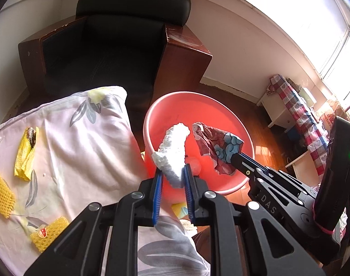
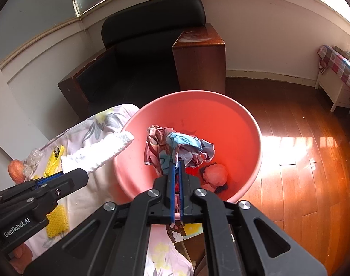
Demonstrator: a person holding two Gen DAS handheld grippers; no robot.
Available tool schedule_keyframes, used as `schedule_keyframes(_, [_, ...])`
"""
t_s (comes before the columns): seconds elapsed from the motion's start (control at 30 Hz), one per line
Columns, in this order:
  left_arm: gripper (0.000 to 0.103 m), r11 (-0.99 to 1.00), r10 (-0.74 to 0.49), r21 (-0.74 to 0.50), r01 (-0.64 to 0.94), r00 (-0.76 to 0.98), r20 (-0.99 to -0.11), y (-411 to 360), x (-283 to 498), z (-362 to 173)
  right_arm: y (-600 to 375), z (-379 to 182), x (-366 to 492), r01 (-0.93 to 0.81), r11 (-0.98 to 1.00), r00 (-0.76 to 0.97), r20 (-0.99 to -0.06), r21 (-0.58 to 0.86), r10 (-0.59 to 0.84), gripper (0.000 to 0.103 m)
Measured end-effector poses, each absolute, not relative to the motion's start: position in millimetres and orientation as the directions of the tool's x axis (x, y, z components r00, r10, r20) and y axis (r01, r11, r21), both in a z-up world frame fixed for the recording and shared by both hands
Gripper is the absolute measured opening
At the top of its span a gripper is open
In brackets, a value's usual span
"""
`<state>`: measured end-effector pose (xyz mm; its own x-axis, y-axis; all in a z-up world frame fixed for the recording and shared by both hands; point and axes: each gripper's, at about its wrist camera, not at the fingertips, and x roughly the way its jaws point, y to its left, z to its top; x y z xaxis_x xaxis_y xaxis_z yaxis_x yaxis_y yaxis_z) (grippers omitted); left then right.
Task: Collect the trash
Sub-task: 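Carry the foam strip and patterned wrapper over the red bucket with both grippers, then open the left gripper over the bucket while the right gripper releases the wrapper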
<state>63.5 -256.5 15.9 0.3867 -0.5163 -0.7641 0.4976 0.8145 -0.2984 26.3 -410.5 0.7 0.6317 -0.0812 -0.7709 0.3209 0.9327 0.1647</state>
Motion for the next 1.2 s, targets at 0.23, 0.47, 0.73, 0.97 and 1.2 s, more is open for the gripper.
schedule_keyframes(0.23, [0.017,0.792,-0.519,-0.288,0.538,0.347,-0.781,-287.3,68.9,9.1,-423.3,-6.5,26.5,0.358,0.919,0.613,-0.783,0.162,-0.101,0.003])
schedule_keyframes(0.47, [0.017,0.796,-0.490,-0.255,0.549,0.336,-0.804,-303.6,70.9,-0.1,-429.2,-13.5,24.8,0.375,0.913,0.596,-0.796,0.161,-0.104,0.003])
schedule_keyframes(0.73, [0.018,0.797,-0.482,-0.256,0.548,0.321,-0.815,-311.1,73.1,-7.7,-436.7,-18.0,24.3,0.380,0.908,0.590,-0.802,0.177,-0.091,0.003])
schedule_keyframes(0.97, [0.035,0.797,-0.481,-0.240,0.554,0.342,-0.807,-315.0,72.0,-5.6,-442.2,-21.8,27.5,0.391,0.901,0.575,-0.815,0.187,-0.080,0.019])
schedule_keyframes(1.2, [0.037,0.799,-0.486,-0.235,0.553,0.363,-0.795,-309.7,70.8,1.3,-444.4,-18.9,24.1,0.391,0.897,0.585,-0.808,0.206,-0.069,0.030])
